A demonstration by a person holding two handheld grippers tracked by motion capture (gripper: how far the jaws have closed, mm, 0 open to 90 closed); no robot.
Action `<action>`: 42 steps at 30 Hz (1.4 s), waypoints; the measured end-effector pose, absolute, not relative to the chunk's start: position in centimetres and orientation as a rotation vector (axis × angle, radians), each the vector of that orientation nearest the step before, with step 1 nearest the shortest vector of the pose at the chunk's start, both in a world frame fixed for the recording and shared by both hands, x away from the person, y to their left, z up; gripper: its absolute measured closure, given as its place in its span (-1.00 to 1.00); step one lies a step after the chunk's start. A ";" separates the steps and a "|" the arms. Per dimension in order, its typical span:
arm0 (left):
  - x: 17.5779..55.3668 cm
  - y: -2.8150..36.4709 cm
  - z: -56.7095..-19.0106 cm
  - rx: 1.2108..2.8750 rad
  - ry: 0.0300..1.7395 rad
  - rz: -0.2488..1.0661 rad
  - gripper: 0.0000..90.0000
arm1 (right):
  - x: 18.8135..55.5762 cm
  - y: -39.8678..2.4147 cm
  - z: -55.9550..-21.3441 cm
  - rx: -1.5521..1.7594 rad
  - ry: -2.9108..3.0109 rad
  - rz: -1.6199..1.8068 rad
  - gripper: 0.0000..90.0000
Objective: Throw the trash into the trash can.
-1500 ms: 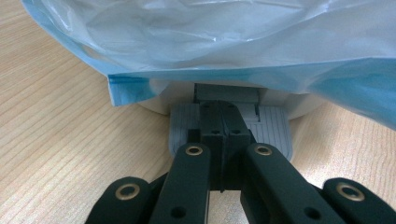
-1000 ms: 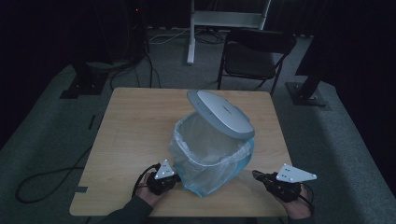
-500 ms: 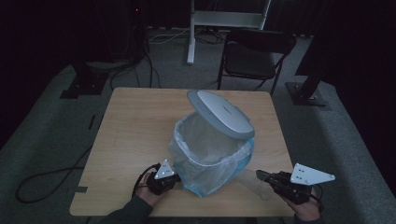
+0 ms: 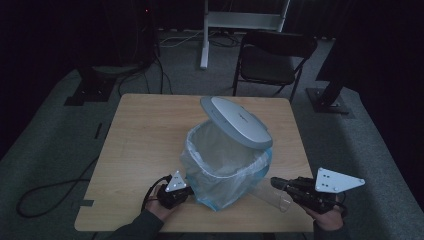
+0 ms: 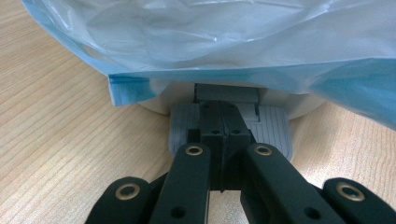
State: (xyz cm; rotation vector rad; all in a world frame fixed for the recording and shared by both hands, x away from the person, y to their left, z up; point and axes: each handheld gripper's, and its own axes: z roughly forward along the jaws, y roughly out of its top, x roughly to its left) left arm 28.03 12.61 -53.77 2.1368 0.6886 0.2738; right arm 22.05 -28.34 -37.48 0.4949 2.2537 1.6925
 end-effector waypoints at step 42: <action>28.0 12.6 -53.8 2.137 0.688 0.277 1.00 | 25.0 -21.4 -34.0 0.600 2.058 1.745 0.98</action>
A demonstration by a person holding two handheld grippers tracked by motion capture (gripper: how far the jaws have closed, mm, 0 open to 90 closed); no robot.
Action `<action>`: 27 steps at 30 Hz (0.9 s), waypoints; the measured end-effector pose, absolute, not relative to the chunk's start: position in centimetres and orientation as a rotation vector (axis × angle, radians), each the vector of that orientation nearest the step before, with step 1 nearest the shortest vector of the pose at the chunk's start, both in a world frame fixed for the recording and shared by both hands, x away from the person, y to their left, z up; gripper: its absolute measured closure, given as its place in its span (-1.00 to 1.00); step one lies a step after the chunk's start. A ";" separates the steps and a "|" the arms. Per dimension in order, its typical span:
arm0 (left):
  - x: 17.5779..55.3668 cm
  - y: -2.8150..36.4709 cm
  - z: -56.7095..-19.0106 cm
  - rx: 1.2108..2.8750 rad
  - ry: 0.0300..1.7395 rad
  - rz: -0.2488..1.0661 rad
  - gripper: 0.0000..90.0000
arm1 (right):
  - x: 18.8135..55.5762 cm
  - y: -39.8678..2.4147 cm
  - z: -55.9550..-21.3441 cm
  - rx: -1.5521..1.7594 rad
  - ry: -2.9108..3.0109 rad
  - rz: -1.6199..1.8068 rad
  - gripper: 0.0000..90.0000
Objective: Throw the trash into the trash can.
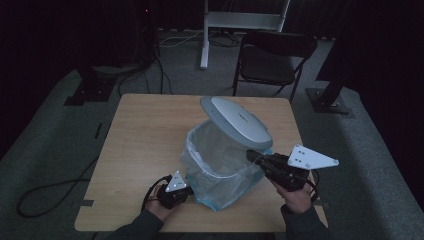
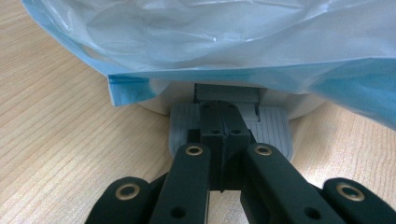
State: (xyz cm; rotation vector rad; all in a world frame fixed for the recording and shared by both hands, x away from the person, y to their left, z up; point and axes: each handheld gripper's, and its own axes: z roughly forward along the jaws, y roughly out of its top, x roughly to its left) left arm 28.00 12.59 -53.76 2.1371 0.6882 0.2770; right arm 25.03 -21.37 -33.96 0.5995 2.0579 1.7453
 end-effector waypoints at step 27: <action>28.0 12.6 -53.8 2.137 0.688 0.275 1.00 | 23.4 -25.8 -36.0 0.741 1.997 1.724 0.23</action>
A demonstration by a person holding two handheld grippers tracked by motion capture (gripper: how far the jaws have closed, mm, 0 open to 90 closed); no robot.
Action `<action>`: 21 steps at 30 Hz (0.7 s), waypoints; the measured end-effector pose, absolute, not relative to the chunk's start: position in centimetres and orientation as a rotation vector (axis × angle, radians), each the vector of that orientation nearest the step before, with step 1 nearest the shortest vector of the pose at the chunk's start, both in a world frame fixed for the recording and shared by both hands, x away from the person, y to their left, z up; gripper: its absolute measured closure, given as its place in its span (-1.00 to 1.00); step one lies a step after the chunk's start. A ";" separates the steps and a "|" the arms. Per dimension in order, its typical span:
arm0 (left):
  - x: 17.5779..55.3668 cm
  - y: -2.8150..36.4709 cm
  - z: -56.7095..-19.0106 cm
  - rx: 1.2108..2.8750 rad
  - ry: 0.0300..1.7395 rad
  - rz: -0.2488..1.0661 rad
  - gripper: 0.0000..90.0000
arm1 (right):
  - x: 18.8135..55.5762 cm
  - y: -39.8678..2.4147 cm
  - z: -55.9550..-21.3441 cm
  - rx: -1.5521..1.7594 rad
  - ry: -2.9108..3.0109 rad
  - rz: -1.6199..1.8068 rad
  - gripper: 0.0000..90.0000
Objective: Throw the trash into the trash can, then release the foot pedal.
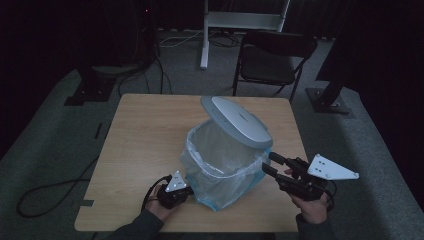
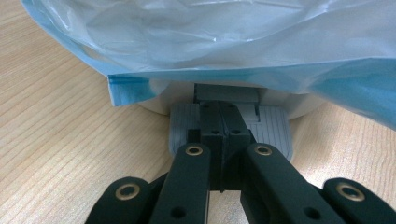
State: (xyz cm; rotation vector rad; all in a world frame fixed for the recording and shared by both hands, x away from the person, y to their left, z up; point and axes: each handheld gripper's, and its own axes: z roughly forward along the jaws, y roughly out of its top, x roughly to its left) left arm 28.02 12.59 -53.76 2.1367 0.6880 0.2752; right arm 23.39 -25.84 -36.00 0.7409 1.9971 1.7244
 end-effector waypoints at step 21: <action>27.9 12.5 -53.7 2.143 0.684 0.295 1.00 | 25.1 -29.4 -41.2 1.032 1.938 1.494 0.17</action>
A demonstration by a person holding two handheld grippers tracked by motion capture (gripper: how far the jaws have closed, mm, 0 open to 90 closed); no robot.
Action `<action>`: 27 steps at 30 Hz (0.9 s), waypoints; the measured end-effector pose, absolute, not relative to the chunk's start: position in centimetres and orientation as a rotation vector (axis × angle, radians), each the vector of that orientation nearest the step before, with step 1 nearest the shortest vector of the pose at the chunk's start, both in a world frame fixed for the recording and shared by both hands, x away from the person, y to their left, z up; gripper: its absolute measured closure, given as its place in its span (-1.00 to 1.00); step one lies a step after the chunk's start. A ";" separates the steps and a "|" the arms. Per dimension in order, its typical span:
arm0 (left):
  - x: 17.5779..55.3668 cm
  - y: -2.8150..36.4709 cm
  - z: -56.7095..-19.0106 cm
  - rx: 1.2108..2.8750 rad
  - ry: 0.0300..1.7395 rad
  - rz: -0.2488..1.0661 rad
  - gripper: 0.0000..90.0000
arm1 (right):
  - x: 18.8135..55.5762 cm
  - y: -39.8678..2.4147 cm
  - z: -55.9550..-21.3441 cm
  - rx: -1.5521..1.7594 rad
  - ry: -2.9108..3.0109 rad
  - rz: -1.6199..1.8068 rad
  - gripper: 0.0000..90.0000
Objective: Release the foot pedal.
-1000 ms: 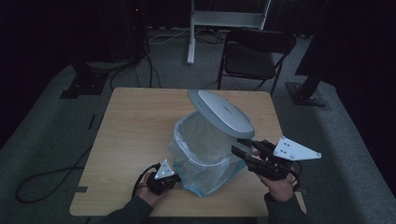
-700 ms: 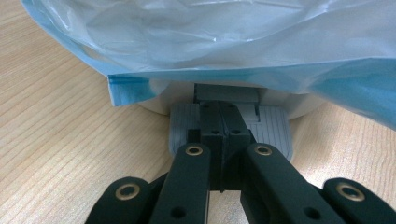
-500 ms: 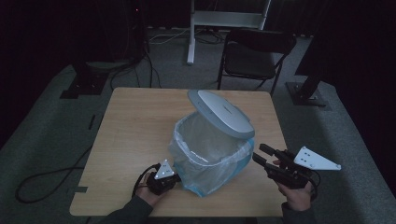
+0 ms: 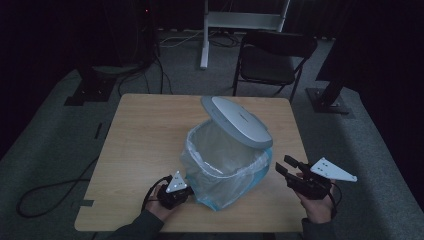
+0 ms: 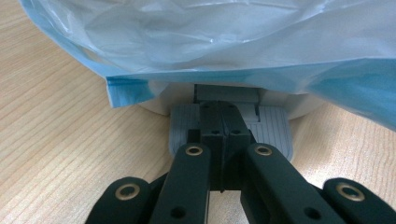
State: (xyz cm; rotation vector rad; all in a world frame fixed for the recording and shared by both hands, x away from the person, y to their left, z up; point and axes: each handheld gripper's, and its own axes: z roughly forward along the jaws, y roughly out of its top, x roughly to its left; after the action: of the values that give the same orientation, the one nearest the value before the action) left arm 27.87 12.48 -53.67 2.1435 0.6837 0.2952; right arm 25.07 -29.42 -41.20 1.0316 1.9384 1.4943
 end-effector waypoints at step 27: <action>28.2 18.9 -51.7 1.919 0.910 0.444 0.75 | 28.4 -29.6 -47.1 1.227 2.025 1.341 0.11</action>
State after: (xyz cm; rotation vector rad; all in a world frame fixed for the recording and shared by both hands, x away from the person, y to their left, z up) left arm 28.22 18.90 -51.67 1.9191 0.9105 0.4444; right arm 28.43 -29.59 -47.09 1.2273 2.0254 1.3414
